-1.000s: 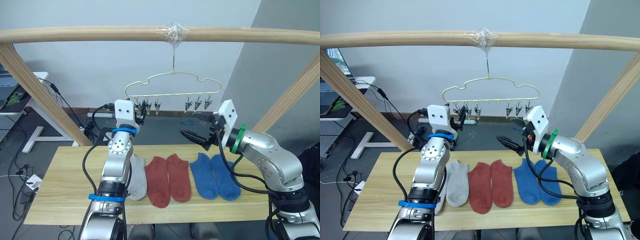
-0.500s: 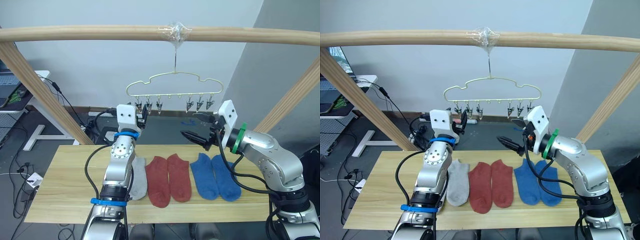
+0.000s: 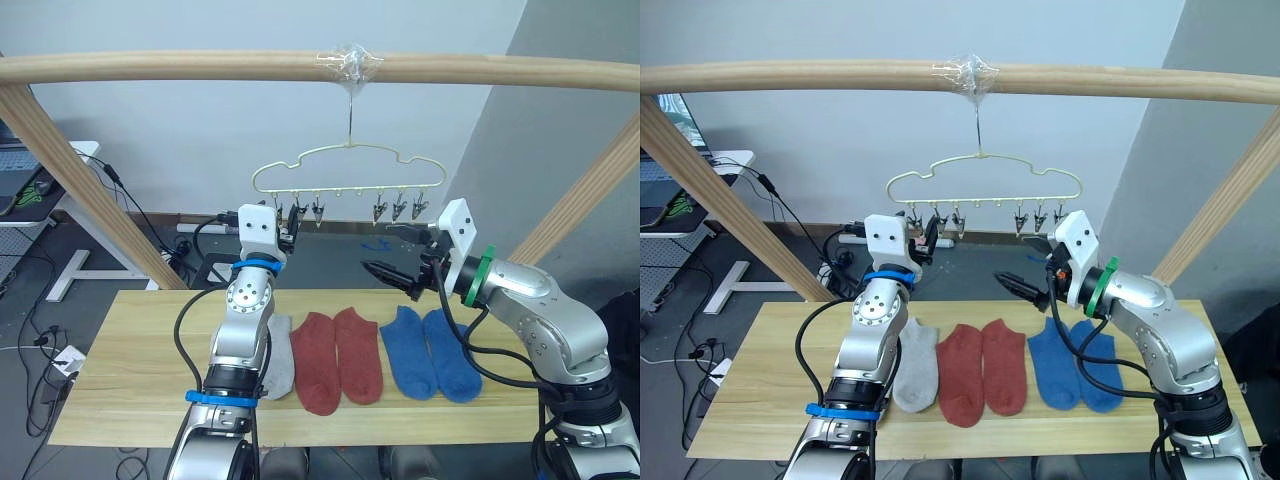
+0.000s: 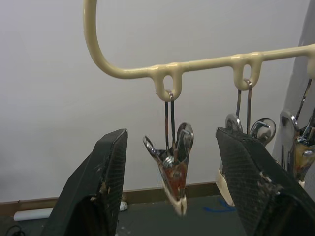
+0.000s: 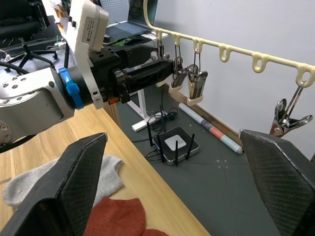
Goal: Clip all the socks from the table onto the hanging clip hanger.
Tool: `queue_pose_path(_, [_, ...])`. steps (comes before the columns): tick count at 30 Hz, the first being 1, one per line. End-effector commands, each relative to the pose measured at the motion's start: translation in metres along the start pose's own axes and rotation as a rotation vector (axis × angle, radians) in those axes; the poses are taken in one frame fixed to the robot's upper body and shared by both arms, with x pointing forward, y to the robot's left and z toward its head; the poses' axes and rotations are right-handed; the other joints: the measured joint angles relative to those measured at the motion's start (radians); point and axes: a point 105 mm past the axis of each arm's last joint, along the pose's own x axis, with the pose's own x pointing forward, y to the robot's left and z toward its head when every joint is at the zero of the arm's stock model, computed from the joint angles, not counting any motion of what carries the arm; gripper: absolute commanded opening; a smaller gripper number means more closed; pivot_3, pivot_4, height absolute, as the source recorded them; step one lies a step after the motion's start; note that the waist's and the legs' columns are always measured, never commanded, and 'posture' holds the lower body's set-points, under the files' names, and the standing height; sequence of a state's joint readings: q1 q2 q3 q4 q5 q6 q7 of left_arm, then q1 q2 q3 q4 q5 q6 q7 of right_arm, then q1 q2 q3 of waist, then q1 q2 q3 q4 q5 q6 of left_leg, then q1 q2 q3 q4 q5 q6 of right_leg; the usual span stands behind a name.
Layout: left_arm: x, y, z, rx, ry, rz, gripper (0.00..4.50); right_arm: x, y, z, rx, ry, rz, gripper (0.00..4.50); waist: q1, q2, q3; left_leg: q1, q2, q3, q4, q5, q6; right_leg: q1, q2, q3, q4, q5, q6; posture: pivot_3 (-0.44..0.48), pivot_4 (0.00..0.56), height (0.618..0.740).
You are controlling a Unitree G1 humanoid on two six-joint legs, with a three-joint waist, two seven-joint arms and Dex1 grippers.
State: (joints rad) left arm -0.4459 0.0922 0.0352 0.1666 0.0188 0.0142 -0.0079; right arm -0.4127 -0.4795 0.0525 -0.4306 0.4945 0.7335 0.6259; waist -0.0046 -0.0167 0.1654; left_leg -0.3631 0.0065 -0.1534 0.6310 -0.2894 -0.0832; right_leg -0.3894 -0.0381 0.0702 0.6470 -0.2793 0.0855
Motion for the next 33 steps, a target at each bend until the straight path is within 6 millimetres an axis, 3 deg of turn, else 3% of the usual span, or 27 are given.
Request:
queue_pose_path(1, [0.0063,0.0010,0.0180,0.021,-0.071,0.029,2.92,-0.0044,0.0022,0.0138,-0.030,-0.044,-0.004,4.50,0.000,0.000,0.000,0.000,0.000,0.000,0.000,0.000,0.000,0.000,0.000,0.000,0.000,0.000,0.000,0.003,0.165,0.740])
queue_pose_path(26, [0.0052,-0.0010,0.0158,-0.025,-0.061,0.056,2.92,-0.0058,0.0012,0.0131,-0.024,-0.040,-0.016,4.50,-0.002,0.000,0.000,0.000,0.000,0.000,0.000,0.000,0.000,0.000,0.000,0.000,0.000,0.000,0.000,-0.007,0.172,0.740])
queue_pose_path(29, [0.0052,0.0002,0.0133,-0.066,-0.046,0.069,2.35,-0.0057,0.0009,0.0134,-0.023,-0.041,-0.019,4.50,-0.003,0.000,0.000,0.000,0.000,0.000,0.000,0.000,0.000,0.000,0.000,0.000,0.000,0.000,0.000,-0.007,0.172,0.740])
queue_pose_path(33, [0.0061,0.0046,0.0117,-0.093,-0.032,0.093,1.21,-0.0058,0.0011,0.0130,-0.019,-0.042,-0.020,4.50,-0.004,0.000,0.000,0.000,0.000,-0.001,0.000,0.000,0.000,0.000,0.000,0.000,0.000,0.000,0.000,-0.007,0.172,0.740])
